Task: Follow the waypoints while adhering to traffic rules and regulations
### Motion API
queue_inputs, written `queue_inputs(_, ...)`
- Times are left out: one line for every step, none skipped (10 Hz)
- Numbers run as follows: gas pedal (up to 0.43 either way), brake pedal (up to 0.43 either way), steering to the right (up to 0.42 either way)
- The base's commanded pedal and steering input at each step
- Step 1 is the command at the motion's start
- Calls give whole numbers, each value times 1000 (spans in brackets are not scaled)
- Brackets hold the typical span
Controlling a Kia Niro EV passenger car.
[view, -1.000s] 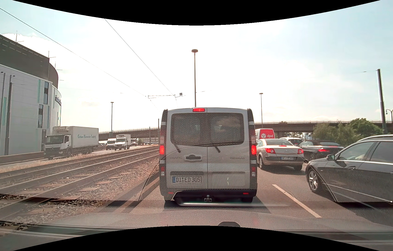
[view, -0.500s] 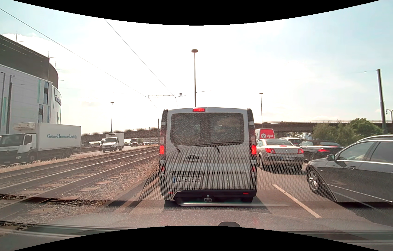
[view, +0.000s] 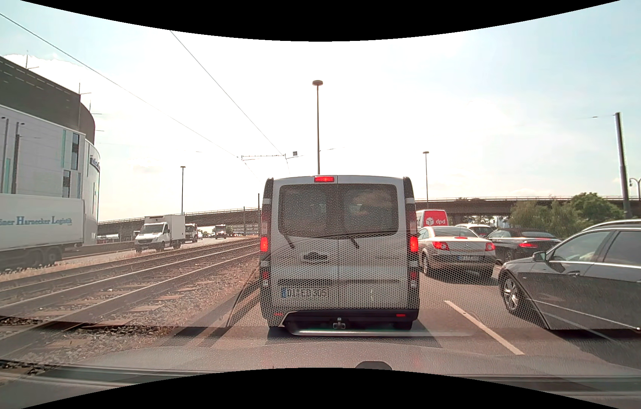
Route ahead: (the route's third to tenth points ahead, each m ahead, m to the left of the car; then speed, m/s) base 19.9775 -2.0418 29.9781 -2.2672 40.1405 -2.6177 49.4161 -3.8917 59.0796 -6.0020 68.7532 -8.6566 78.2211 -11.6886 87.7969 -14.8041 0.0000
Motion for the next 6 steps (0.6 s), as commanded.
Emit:
queue_inputs(0, 250, -3)
queue_inputs(0, 244, -3)
queue_inputs(0, 244, -3)
queue_inputs(0, 244, -3)
queue_inputs(0, 244, -3)
queue_inputs(0, 244, -3)
